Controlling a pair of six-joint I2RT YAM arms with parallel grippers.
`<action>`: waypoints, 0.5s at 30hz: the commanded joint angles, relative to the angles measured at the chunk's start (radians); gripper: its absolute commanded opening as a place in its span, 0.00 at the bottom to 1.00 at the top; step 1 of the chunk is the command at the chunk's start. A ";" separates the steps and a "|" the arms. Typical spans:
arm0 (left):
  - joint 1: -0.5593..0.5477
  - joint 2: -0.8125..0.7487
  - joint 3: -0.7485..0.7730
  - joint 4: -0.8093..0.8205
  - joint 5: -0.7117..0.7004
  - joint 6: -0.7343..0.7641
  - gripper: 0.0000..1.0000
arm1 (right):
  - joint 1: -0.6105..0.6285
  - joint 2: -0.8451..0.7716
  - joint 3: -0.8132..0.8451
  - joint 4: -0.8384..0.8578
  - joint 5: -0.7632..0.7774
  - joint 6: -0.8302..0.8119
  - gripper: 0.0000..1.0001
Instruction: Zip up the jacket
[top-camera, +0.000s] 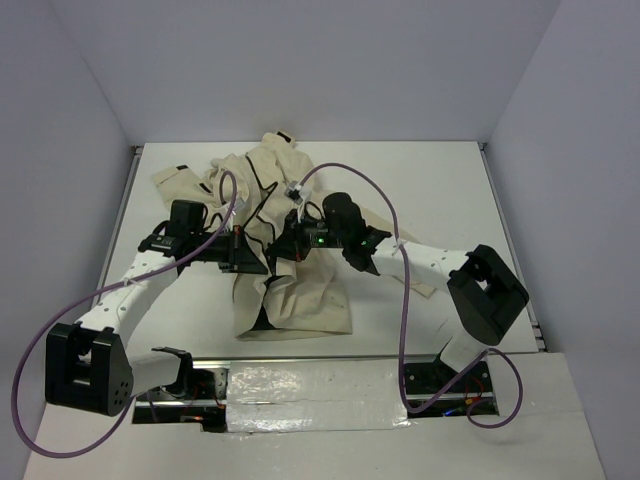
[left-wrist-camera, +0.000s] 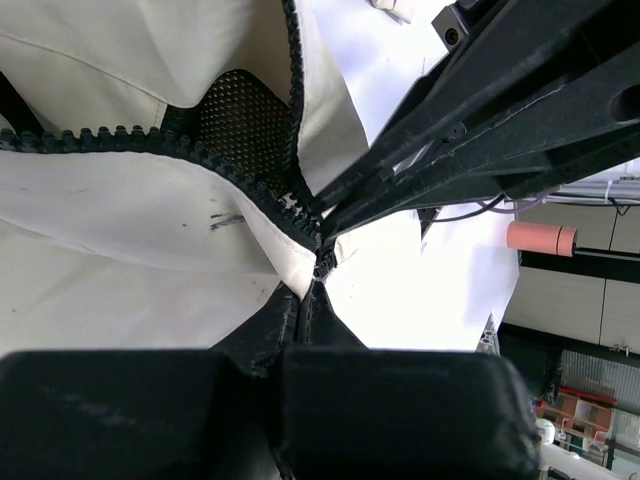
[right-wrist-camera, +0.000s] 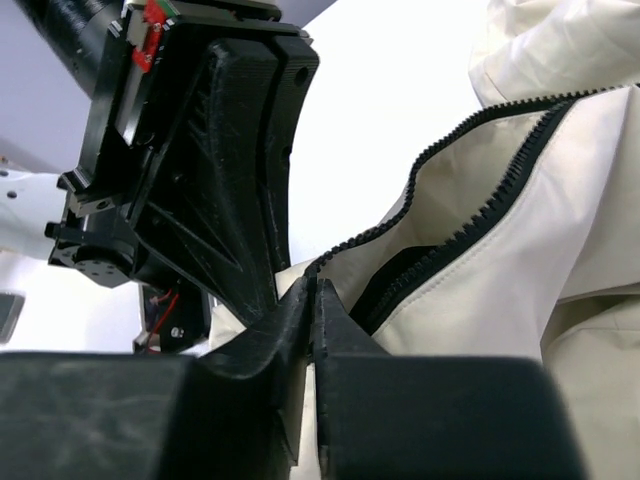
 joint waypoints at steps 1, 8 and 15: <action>0.003 -0.001 0.027 0.004 0.024 -0.009 0.00 | -0.006 -0.041 -0.003 0.036 -0.033 0.005 0.05; 0.005 -0.003 0.026 -0.008 0.013 0.000 0.00 | 0.000 -0.059 -0.054 0.172 -0.035 0.024 0.00; 0.005 -0.003 0.042 -0.037 0.068 0.023 0.00 | 0.007 -0.032 -0.013 0.260 0.122 -0.141 0.00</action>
